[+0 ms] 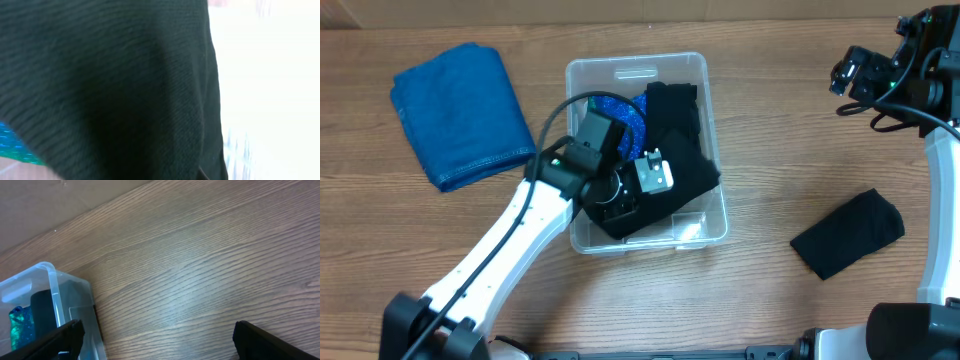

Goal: Pack container

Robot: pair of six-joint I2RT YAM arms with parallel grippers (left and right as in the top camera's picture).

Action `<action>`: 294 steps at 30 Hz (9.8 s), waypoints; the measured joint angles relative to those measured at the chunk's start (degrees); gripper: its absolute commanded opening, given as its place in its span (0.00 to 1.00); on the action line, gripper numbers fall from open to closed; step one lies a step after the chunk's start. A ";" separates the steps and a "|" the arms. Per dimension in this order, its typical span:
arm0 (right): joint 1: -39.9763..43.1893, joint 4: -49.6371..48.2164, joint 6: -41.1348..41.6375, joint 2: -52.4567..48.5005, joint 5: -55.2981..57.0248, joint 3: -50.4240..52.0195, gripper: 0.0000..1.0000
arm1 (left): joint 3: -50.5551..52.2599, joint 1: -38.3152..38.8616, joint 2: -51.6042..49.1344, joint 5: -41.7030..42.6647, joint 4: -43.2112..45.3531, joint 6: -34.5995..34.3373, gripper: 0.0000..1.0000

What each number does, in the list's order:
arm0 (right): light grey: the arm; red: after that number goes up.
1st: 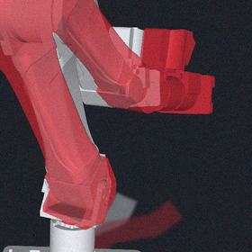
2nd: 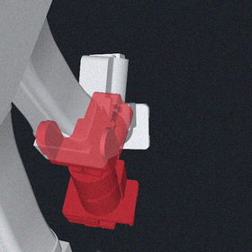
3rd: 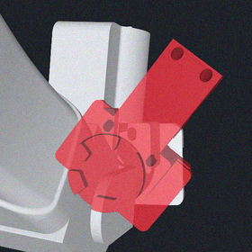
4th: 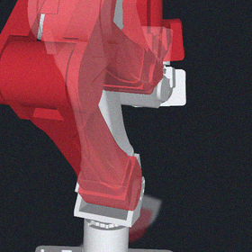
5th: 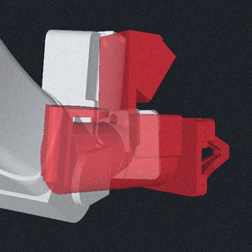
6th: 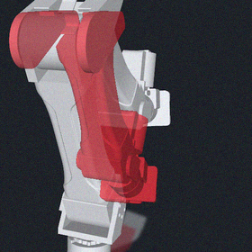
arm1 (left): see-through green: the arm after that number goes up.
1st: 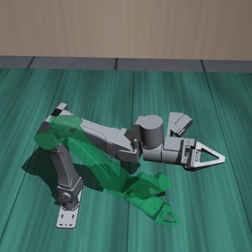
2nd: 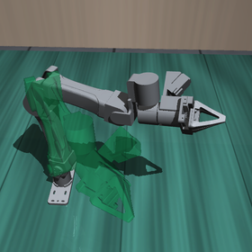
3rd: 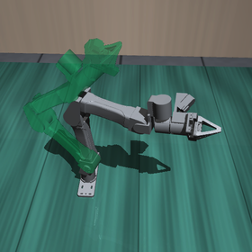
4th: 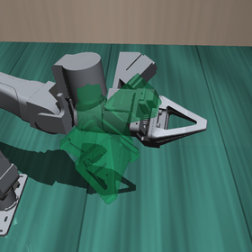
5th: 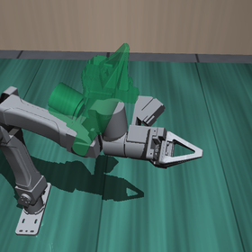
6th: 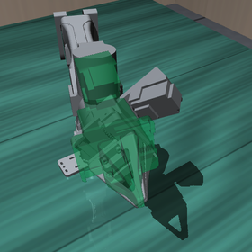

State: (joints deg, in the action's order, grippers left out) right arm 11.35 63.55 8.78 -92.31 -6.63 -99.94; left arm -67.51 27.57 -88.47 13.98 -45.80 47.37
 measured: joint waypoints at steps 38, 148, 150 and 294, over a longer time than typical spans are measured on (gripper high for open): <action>37.79 -23.63 16.65 1.31 -12.57 53.94 0.98 | -20.72 -42.58 5.70 1.99 -9.60 -59.65 1.00; 1.64 10.99 0.00 -7.61 -6.05 -5.46 1.00 | -46.36 -58.34 -8.46 7.96 -20.35 -60.52 1.00; 0.74 11.23 -0.02 -7.61 -6.08 -5.35 1.00 | -54.40 -58.29 -17.03 8.22 -23.50 -60.54 1.00; -16.96 -8.39 -1.25 48.06 9.86 53.02 1.00 | 6.56 -25.66 56.59 -21.99 -29.59 -58.75 1.00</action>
State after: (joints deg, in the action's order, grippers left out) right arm -5.61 55.16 7.53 -44.25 3.22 -46.92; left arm -60.95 1.91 -31.88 -8.01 -75.40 -11.38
